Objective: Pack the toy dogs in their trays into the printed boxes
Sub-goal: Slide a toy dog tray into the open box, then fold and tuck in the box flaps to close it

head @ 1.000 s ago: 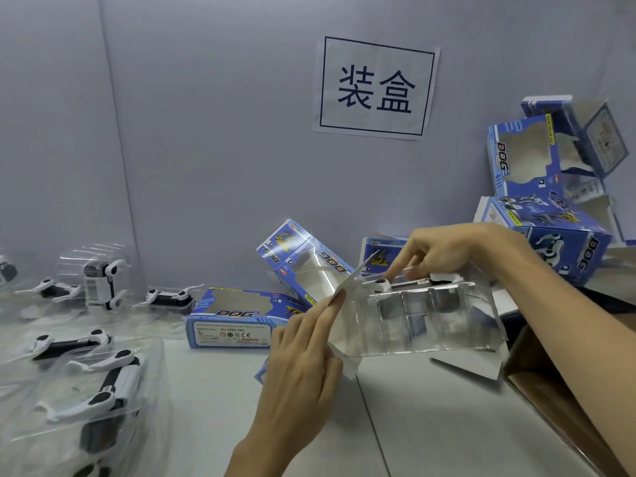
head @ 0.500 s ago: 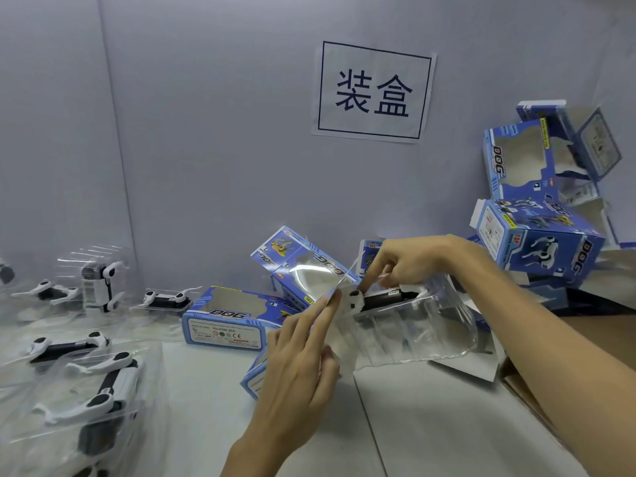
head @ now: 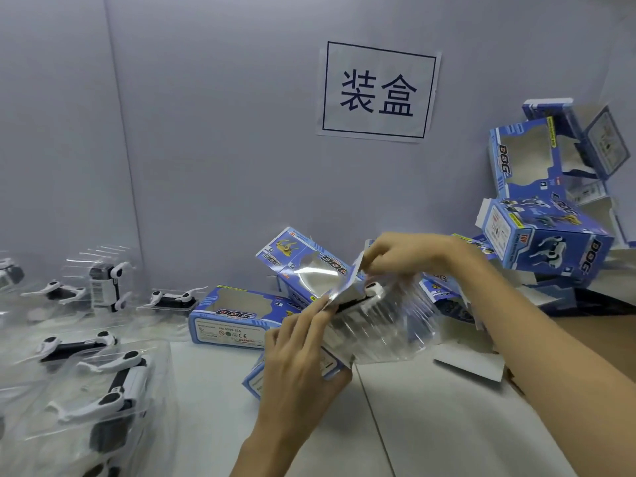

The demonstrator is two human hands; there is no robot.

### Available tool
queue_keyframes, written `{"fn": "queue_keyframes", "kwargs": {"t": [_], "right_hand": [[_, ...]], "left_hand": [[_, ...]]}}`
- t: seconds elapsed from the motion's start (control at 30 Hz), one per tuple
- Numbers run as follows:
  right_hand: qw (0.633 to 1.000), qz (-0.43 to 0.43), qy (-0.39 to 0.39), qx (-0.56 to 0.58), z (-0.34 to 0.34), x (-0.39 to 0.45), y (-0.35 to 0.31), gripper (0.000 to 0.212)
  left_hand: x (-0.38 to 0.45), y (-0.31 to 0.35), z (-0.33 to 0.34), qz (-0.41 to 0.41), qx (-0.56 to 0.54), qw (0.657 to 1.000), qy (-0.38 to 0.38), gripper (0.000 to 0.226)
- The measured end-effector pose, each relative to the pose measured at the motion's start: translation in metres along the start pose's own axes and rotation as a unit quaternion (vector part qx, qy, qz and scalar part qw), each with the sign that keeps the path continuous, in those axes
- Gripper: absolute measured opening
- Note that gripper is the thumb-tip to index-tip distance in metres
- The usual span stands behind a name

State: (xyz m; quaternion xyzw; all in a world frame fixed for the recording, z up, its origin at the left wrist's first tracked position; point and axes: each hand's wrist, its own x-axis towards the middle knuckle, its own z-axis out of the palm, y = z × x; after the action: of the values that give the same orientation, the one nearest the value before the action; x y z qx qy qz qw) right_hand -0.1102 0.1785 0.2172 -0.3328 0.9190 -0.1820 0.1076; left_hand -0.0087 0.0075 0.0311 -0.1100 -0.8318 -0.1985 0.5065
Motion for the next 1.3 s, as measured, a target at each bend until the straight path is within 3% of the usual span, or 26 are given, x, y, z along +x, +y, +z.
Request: {"fn": "queue_keyframes", "kwargs": {"t": [0.07,0.13,0.2,0.23,0.37,0.47,0.53,0.63,0.7,0.77,0.83,0.9,0.97,1.03,1.1,1.2,1.23,1.3], "right_hand": [[0.972,-0.01,0.088,0.216,0.002,-0.012,0.005,0.027],[0.905,-0.025,0.244,0.347,0.028,-0.02,0.012,0.03],[0.864,-0.074,0.377,0.326,0.076,-0.028,0.009,0.037],[0.853,-0.106,0.404,0.312,0.1,-0.031,0.004,0.044],[0.812,-0.18,0.417,0.367,0.143,-0.014,-0.007,0.062],[0.779,-0.142,0.402,0.459,0.137,0.008,-0.011,0.057],[0.762,-0.125,0.379,0.511,0.135,0.022,-0.007,0.056],[0.726,-0.122,0.342,0.584,0.133,0.034,0.006,0.042],[0.695,-0.13,0.312,0.635,0.13,0.038,0.017,0.039],[0.678,-0.121,0.287,0.666,0.13,0.04,0.024,0.048],[0.682,-0.108,0.249,0.679,0.133,0.04,0.029,0.056],[0.718,-0.099,0.239,0.647,0.134,0.042,0.033,0.053],[0.755,-0.091,0.28,0.586,0.136,0.046,0.037,0.035],[0.765,-0.078,0.339,0.542,0.145,0.049,0.035,0.024],[0.769,-0.088,0.352,0.526,0.156,0.048,0.027,0.022],[0.828,-0.095,0.32,0.451,0.17,0.047,0.02,0.049],[0.85,-0.084,0.32,0.41,0.171,0.046,0.02,0.05],[0.86,-0.078,0.306,0.401,0.173,0.045,0.021,0.043]], "left_hand": [[0.002,-0.003,-0.001,-0.021,-0.007,0.999,0.032,0.083],[0.004,-0.003,-0.001,-0.055,-0.011,0.996,0.063,0.085],[0.008,-0.002,0.0,-0.091,-0.012,0.993,0.08,0.087],[0.009,-0.002,0.0,-0.102,-0.007,0.992,0.079,0.088],[0.009,0.002,-0.001,-0.103,0.003,0.993,0.06,0.089],[0.006,-0.002,-0.006,-0.073,-0.065,0.995,0.016,0.098],[0.002,-0.008,-0.01,-0.08,-0.168,0.982,-0.033,0.107],[0.0,-0.025,-0.013,-0.153,-0.331,0.93,-0.052,0.101],[-0.002,-0.044,-0.011,-0.217,-0.328,0.917,-0.067,0.097],[-0.002,-0.055,-0.01,-0.275,-0.32,0.897,-0.133,0.109],[-0.004,-0.059,-0.007,-0.301,-0.335,0.878,-0.163,0.111],[-0.003,-0.057,-0.004,-0.31,-0.311,0.888,-0.137,0.094],[-0.004,-0.054,-0.001,-0.315,-0.267,0.907,-0.077,0.087],[-0.005,-0.049,0.002,-0.326,-0.219,0.919,-0.027,0.092],[-0.007,-0.045,0.004,-0.344,-0.204,0.917,0.009,0.083],[-0.006,-0.042,0.005,-0.371,-0.224,0.901,0.035,0.071],[-0.006,-0.043,0.004,-0.38,-0.229,0.895,0.041,0.071],[-0.005,-0.046,0.0,-0.394,-0.24,0.886,0.042,0.061]]}}
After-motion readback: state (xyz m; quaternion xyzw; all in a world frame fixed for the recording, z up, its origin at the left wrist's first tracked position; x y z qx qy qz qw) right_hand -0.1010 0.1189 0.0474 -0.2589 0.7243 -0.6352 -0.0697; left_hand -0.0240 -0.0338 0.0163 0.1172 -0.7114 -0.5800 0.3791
